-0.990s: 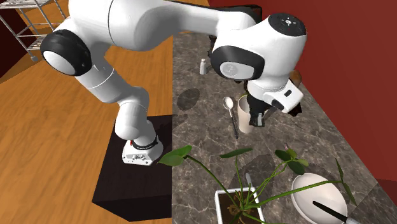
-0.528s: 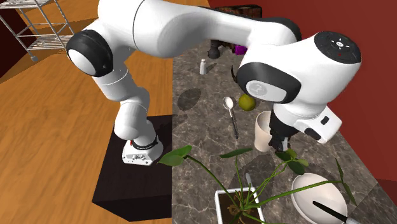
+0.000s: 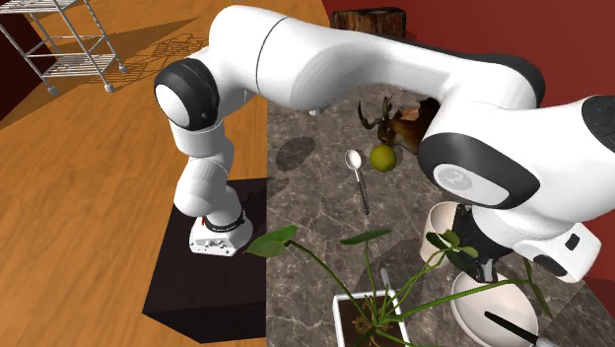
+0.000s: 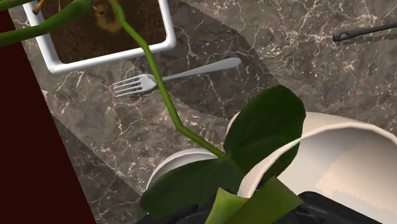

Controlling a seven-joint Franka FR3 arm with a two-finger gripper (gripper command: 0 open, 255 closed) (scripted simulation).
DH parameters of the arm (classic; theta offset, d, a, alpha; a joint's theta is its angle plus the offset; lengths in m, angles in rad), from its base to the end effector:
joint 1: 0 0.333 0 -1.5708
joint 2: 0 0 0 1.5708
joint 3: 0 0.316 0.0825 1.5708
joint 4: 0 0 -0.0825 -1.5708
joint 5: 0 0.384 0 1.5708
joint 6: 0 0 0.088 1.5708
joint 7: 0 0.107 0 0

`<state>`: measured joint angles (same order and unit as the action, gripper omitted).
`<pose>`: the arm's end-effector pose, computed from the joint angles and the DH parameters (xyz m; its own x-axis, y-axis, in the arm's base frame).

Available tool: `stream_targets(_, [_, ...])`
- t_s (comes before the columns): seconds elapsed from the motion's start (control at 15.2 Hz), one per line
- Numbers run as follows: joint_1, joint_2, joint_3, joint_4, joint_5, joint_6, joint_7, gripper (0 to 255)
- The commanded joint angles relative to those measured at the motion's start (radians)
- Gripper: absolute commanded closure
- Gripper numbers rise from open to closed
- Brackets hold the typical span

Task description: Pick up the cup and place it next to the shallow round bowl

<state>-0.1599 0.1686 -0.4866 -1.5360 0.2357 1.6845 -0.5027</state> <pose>0.5116 -0.3305 0.5644 0.9830 -0.1686 0.0730 -0.1576 -0.9780 -0.1367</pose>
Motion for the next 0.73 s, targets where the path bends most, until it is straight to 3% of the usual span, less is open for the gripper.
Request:
stream_targets(0.0, [-0.002, 0.007, -0.001, -0.017, 0.004, 0.022, -0.009, 255])
stream_targets(0.66, [0.005, 0.006, 0.004, -0.151, 0.01, 0.155, -0.03, 255])
